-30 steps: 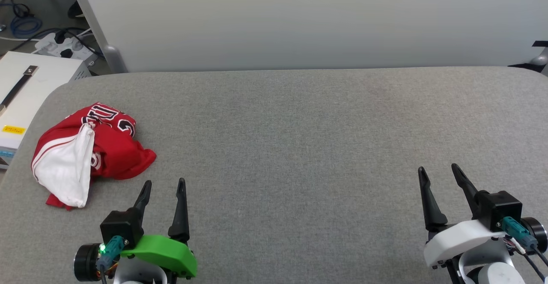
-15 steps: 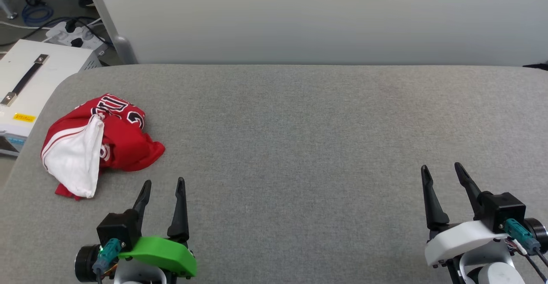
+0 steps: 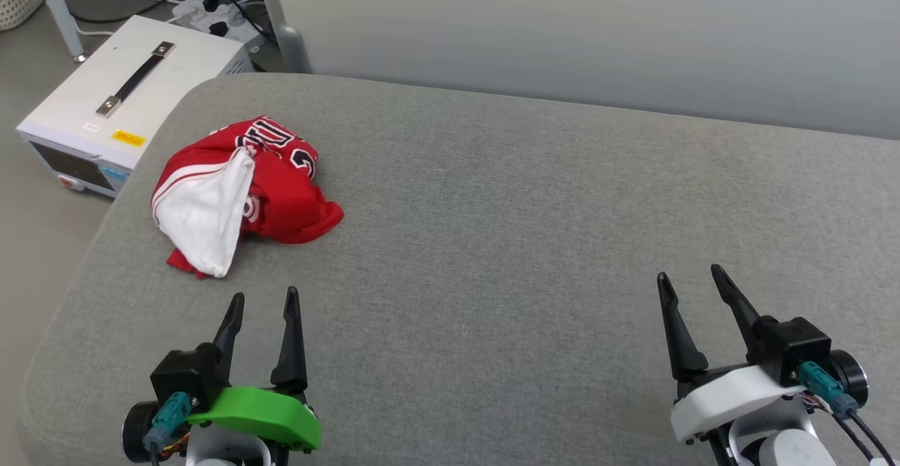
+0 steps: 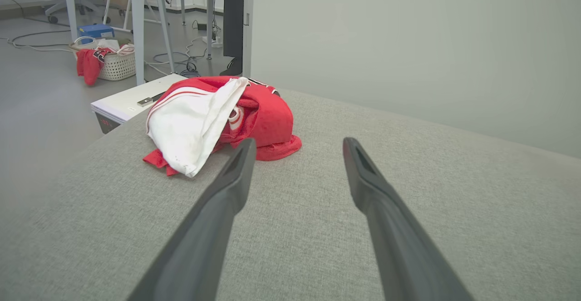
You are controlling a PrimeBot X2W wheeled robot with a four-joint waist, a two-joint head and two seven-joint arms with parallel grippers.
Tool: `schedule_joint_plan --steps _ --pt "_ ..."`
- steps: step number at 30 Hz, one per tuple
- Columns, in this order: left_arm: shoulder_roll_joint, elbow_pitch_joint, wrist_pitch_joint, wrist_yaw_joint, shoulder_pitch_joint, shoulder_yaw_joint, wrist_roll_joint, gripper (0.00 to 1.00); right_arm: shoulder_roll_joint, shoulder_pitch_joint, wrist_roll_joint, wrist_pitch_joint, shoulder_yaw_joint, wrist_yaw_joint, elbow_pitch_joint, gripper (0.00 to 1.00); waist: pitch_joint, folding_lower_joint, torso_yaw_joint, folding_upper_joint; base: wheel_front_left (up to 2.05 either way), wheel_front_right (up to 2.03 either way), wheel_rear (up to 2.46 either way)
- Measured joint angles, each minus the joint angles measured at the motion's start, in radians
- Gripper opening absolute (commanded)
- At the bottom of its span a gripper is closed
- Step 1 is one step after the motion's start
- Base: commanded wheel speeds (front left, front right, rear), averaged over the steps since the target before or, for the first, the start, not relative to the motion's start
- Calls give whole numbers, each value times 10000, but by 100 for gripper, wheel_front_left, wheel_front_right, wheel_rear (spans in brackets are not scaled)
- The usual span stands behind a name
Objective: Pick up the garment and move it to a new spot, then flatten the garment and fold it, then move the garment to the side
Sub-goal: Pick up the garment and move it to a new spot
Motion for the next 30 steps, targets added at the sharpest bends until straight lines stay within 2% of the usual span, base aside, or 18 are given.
schedule_joint_plan --steps 20,25,30 --pt "0 215 -408 -176 -5 -144 -562 100 6 -92 190 -362 445 0 383 100 25 0 2433 0 0 0 0" --pt "0 238 -495 -242 -5 -268 -650 100 8 -123 263 -449 479 0 437 100 66 0 2799 0 0 0 0" --pt "0 249 -495 -251 -5 -341 -648 100 8 -139 267 -451 523 0 443 100 58 0 2854 0 0 0 0"
